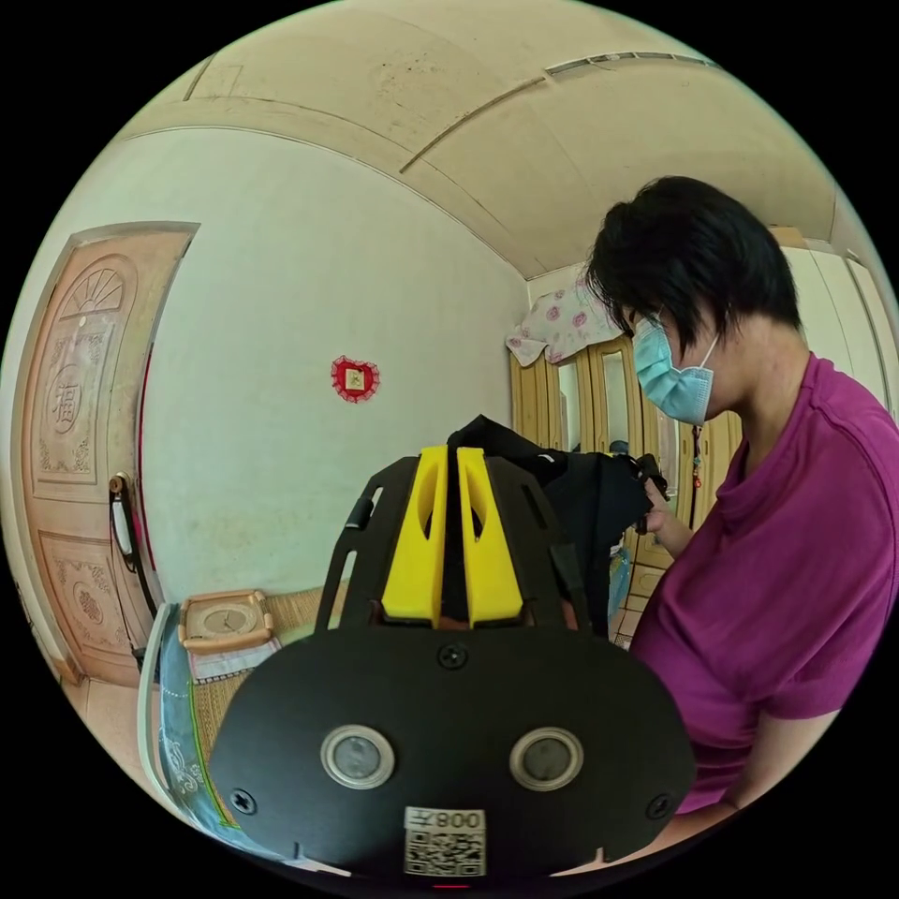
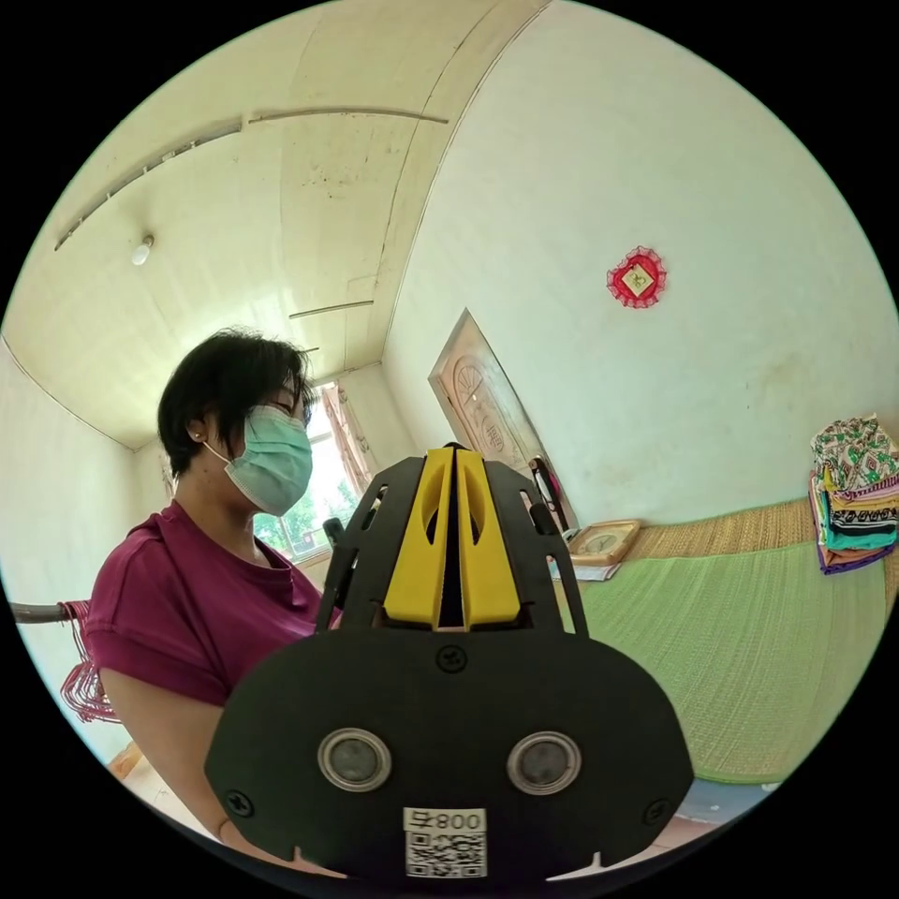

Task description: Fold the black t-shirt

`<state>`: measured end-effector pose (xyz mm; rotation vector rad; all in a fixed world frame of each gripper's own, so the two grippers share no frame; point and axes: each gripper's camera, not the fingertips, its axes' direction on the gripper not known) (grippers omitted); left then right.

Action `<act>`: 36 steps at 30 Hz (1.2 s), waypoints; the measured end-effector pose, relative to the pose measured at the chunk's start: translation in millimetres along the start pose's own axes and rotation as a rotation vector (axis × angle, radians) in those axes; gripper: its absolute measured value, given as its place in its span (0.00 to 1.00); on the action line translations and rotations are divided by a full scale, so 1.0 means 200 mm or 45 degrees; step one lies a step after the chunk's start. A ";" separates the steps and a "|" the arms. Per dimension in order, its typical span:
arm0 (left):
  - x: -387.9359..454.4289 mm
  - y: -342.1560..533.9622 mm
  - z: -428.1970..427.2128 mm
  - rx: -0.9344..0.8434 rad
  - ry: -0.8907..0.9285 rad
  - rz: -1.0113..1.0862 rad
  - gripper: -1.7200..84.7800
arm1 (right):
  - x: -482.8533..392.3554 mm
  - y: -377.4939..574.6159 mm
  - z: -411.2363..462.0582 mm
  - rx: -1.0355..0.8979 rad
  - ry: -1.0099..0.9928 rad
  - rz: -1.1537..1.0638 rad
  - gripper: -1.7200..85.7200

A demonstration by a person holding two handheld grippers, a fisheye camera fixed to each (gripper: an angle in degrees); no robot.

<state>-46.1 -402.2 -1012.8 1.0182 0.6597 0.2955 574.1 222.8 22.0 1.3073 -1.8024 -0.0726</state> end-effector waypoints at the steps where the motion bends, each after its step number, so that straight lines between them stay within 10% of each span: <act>1: -0.03 0.03 0.02 0.001 0.002 -0.001 0.04 | 0.00 0.01 0.00 -0.001 0.004 -0.001 0.02; 21: -1.25 0.92 1.50 -0.339 -0.056 -0.250 0.05 | 1.10 0.07 0.76 -0.234 0.378 0.210 0.02; 29: -2.19 2.09 2.72 -0.944 -0.241 -0.756 0.09 | 2.32 0.32 1.27 -0.446 0.734 0.692 0.02; 36: -2.19 3.12 2.77 -1.214 -0.140 -0.857 0.10 | 2.65 0.95 1.42 -0.704 0.886 0.799 0.03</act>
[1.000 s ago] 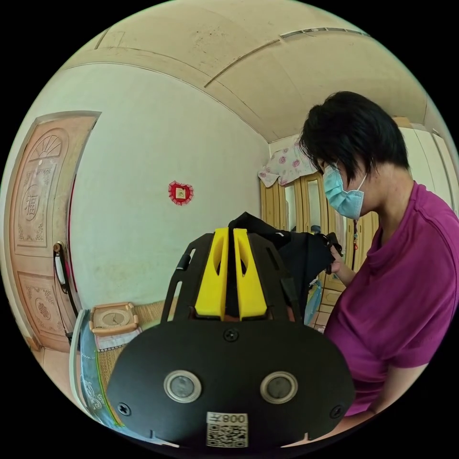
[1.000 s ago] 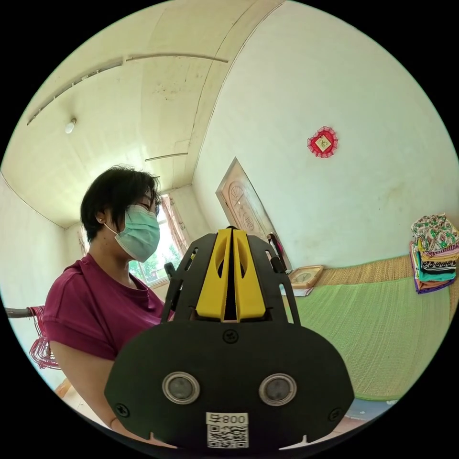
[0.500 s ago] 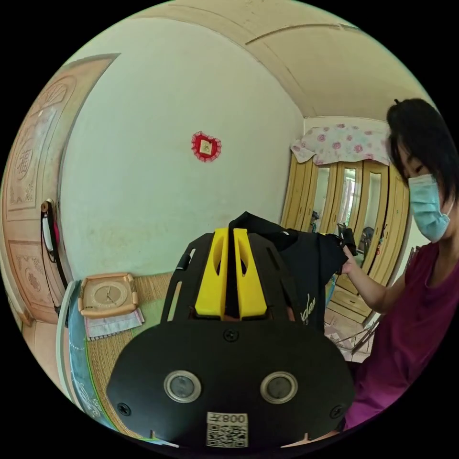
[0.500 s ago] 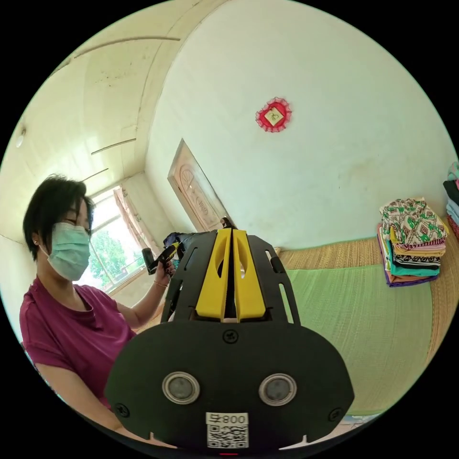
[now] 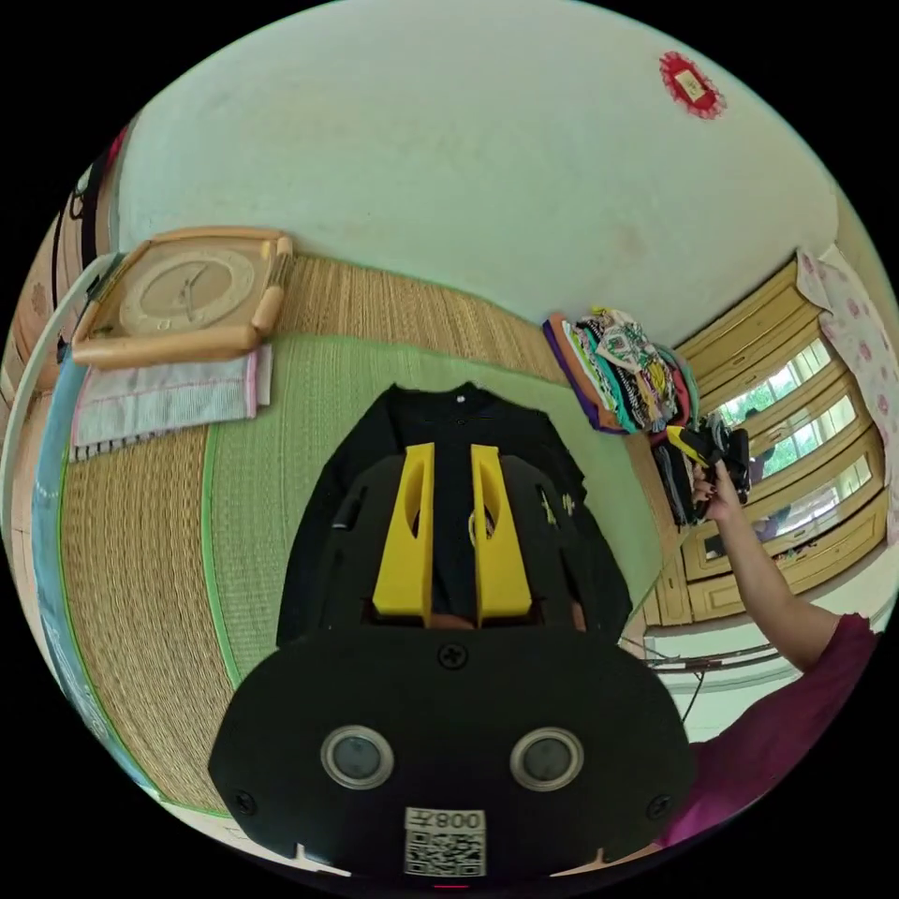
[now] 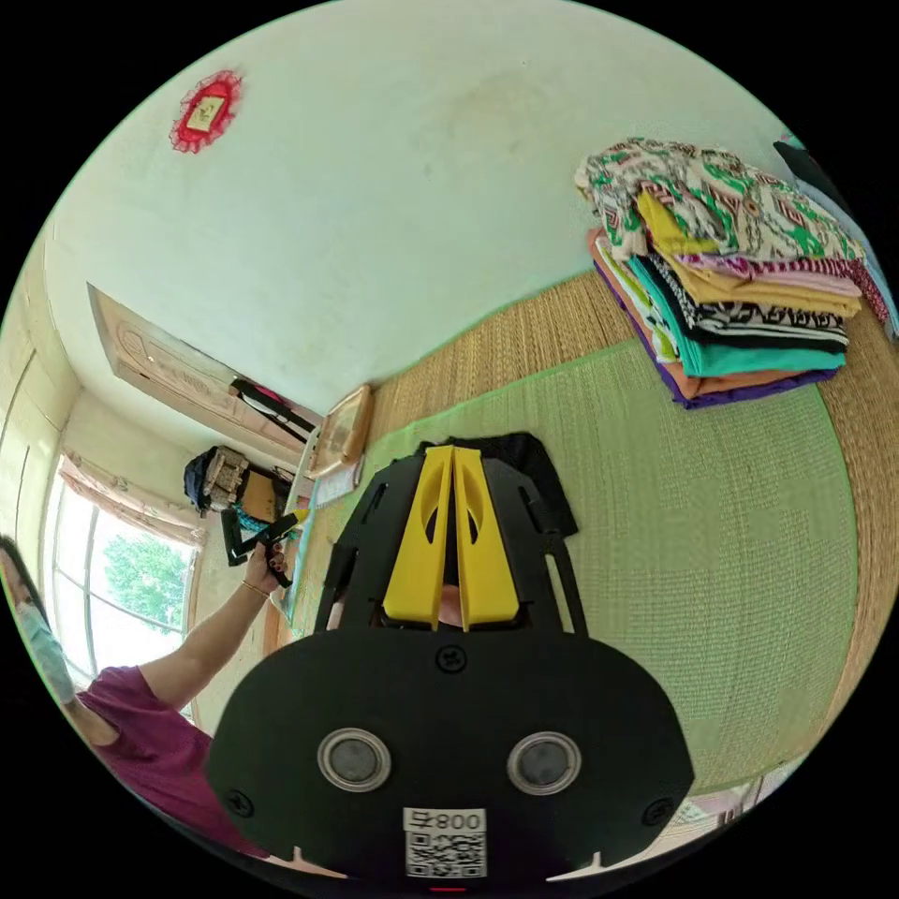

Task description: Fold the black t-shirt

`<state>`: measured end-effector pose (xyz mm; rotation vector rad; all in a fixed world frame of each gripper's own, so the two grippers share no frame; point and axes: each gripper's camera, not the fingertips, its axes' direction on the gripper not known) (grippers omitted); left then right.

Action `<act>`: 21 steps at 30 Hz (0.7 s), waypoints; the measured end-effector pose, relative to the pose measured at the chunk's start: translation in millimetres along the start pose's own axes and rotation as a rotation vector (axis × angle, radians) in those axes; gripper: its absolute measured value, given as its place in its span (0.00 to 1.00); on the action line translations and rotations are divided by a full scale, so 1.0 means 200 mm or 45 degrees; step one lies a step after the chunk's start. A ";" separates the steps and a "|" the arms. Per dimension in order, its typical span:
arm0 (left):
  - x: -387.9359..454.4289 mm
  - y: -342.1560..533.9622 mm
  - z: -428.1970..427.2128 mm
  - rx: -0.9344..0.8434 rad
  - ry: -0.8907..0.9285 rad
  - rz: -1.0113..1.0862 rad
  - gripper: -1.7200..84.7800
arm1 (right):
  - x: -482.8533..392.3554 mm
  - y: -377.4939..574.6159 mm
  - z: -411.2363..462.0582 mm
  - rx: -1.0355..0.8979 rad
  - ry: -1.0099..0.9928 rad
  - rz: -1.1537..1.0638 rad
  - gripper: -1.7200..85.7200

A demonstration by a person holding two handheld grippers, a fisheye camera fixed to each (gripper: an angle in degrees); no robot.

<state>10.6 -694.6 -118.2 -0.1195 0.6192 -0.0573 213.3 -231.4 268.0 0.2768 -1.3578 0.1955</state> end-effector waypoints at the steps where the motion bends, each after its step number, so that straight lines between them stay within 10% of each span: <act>1: -0.07 0.12 0.13 -0.084 -0.050 0.000 0.11 | 0.02 0.04 0.06 -0.022 0.017 0.006 0.03; 21: -0.59 0.63 0.93 -0.347 -0.504 -0.016 0.05 | -0.08 0.19 1.23 -0.303 0.599 0.061 0.03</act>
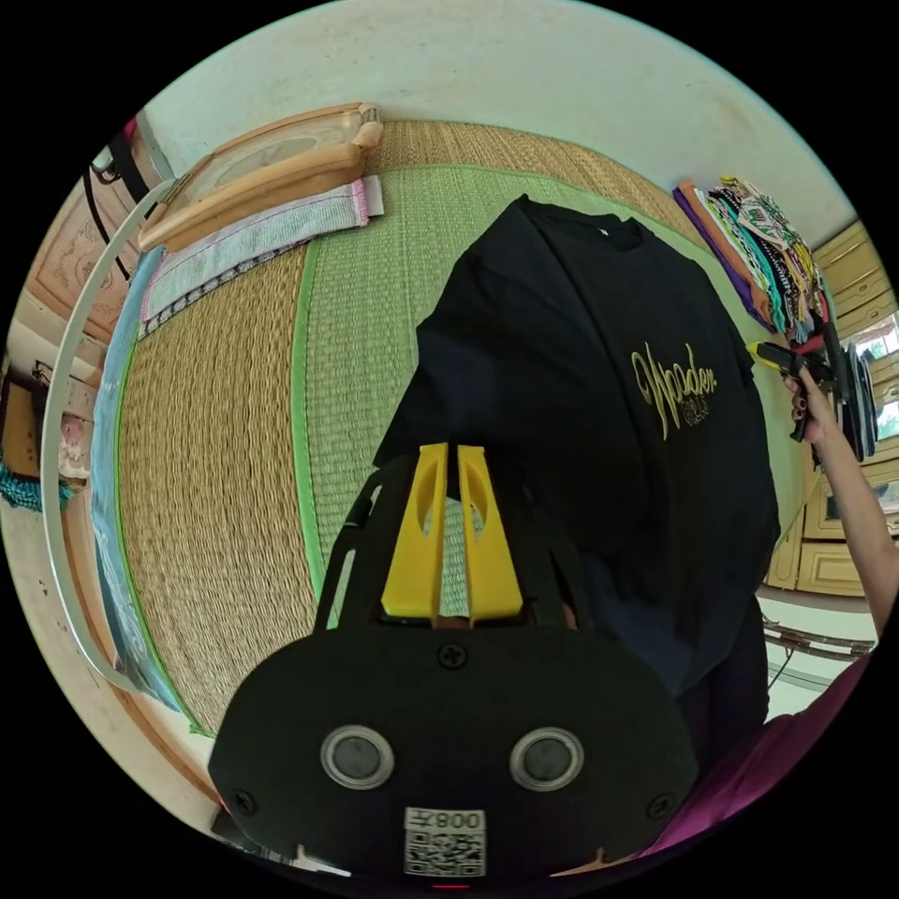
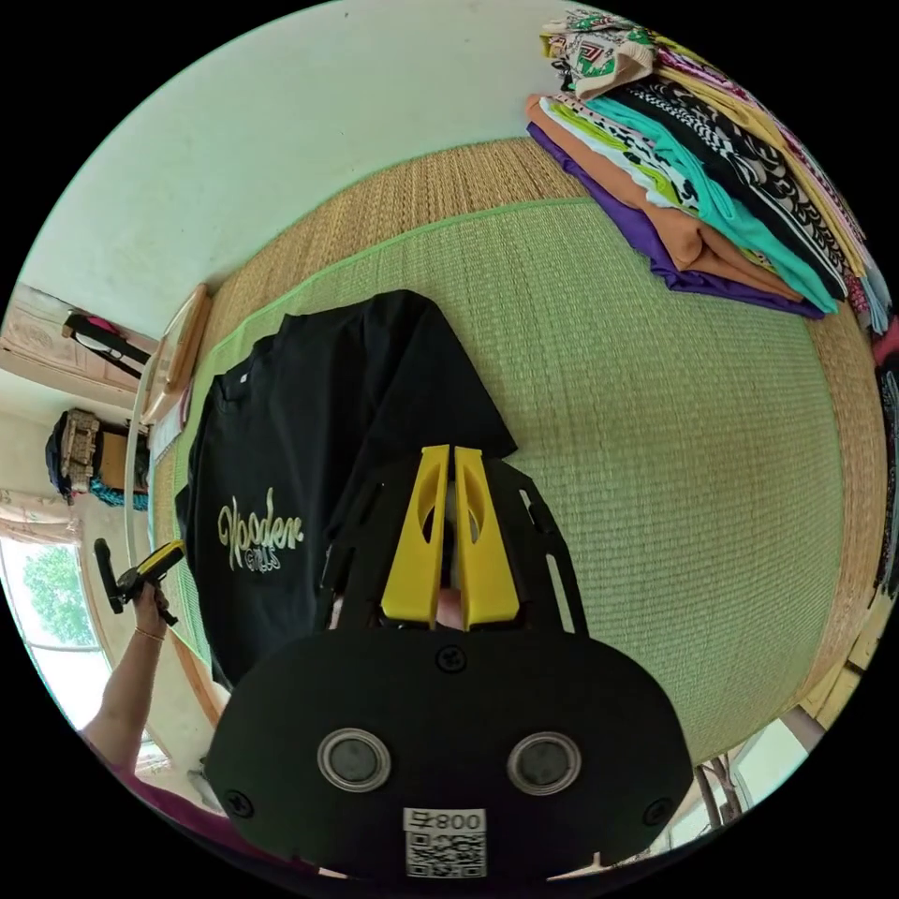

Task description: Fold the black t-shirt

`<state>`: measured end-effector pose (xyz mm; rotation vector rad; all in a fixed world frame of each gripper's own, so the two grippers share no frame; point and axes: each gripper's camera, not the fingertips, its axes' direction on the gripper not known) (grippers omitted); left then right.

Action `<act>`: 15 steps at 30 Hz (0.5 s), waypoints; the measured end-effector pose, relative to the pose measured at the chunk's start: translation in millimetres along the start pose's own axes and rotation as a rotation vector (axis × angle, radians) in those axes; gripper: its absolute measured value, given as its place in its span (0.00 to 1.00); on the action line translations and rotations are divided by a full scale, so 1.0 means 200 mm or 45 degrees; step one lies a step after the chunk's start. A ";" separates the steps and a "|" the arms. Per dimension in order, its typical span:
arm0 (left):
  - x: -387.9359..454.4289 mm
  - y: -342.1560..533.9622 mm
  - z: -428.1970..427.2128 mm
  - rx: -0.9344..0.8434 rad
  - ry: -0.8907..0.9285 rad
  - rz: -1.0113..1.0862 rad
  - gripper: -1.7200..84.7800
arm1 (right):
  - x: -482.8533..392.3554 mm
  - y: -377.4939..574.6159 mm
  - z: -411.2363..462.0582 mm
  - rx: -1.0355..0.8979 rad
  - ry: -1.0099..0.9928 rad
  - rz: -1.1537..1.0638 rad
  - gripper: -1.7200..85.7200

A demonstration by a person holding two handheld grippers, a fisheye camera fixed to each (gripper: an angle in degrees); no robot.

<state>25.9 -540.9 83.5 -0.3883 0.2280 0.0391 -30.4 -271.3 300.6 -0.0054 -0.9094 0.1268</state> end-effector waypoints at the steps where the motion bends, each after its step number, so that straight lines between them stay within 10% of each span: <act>1: -0.02 -0.01 0.02 -0.013 -0.027 0.013 0.04 | -0.01 0.00 0.02 -0.016 0.028 -0.008 0.02; 15: -0.22 0.03 0.04 0.091 -0.327 -0.130 0.02 | 0.02 -0.14 -0.08 0.032 0.451 0.013 0.01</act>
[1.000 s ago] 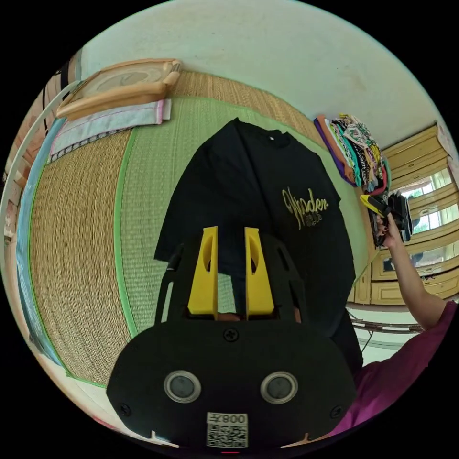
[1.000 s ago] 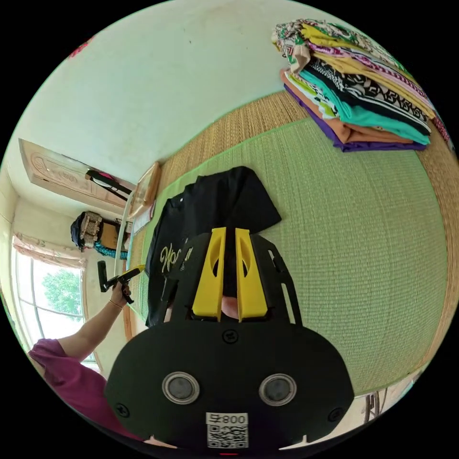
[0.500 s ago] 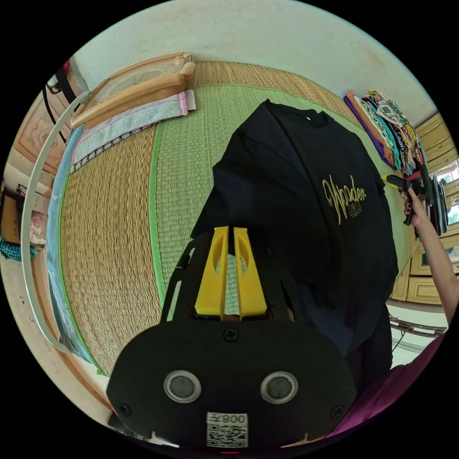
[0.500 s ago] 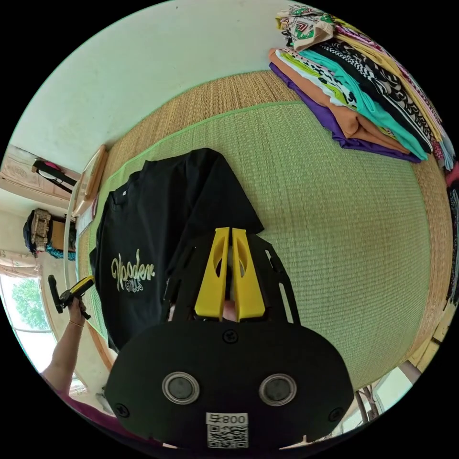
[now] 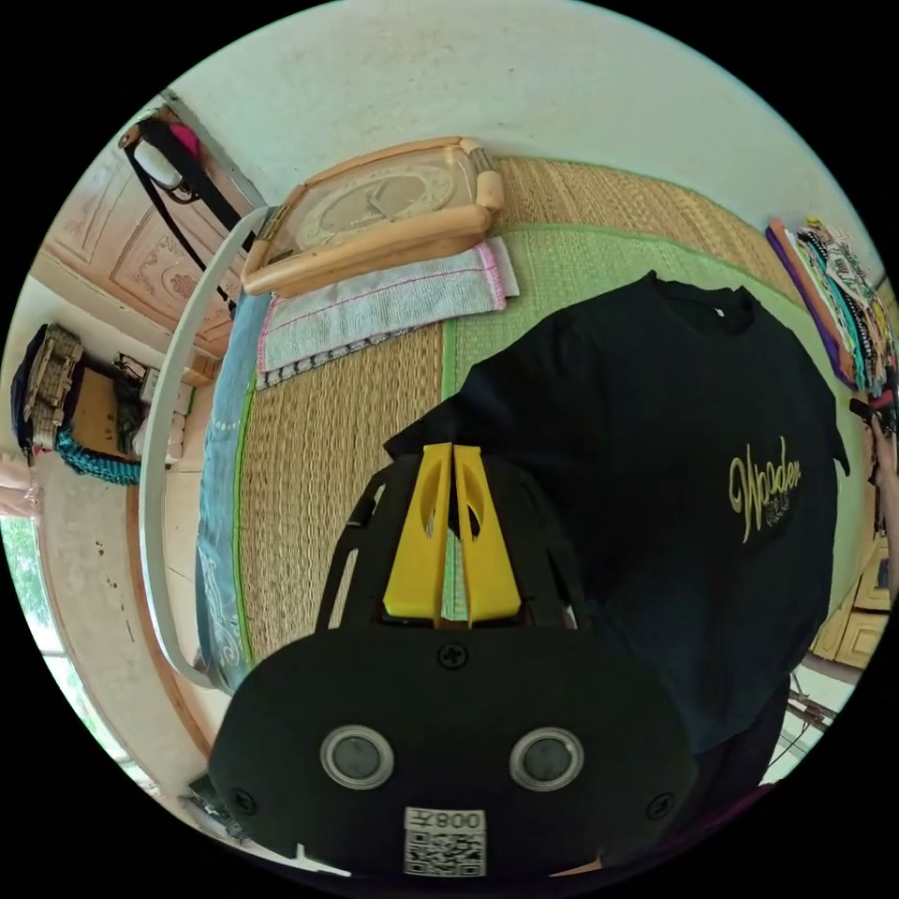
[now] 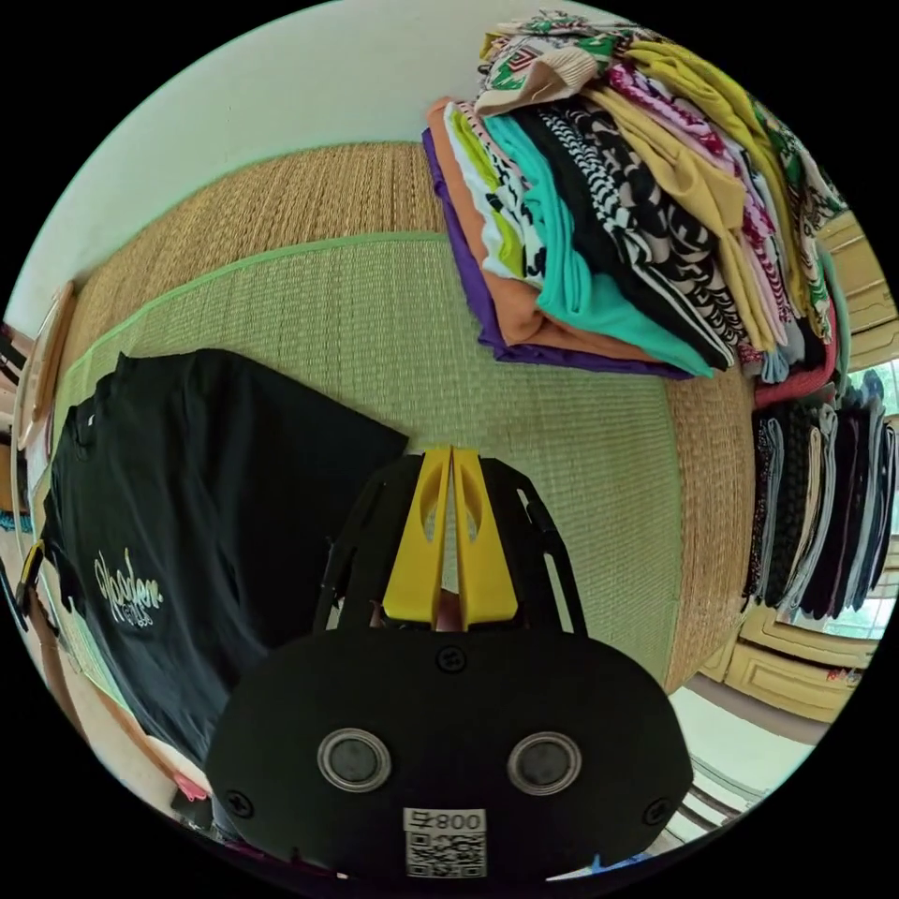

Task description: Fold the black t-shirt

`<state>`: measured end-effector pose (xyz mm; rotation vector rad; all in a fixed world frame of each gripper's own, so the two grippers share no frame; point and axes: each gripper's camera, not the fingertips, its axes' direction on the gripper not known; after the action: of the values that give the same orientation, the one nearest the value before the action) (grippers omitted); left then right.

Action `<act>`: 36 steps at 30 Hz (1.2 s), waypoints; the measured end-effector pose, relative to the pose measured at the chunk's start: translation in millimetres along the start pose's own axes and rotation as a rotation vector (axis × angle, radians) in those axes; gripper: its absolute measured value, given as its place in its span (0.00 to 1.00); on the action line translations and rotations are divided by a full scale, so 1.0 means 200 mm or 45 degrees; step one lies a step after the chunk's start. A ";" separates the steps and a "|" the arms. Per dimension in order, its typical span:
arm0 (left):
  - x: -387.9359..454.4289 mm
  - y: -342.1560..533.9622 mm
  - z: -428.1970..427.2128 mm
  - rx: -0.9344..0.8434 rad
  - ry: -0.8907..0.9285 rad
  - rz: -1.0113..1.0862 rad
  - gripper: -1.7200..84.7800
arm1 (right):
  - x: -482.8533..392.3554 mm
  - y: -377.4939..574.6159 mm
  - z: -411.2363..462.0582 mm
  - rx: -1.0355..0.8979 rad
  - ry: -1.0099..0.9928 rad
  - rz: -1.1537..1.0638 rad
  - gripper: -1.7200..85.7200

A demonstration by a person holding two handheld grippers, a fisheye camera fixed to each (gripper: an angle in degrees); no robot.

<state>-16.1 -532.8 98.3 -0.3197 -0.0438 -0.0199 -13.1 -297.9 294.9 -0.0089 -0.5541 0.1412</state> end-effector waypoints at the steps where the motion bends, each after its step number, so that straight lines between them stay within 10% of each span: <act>1: 0.03 0.07 -0.02 0.040 0.019 0.013 0.02 | -0.02 0.02 -0.02 0.022 -0.028 -0.012 0.01; 21: -0.50 0.63 -0.06 0.128 0.169 -0.324 0.02 | -0.14 0.47 0.00 0.048 -0.181 -0.071 0.01; 36: -0.47 0.82 0.06 -0.051 0.277 -0.106 0.02 | -0.14 0.70 0.02 0.047 -0.284 -0.137 0.01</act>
<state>-105.2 -372.1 53.3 -0.3539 0.1589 -0.1380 -57.5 -163.2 276.4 0.0729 -0.7730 0.0477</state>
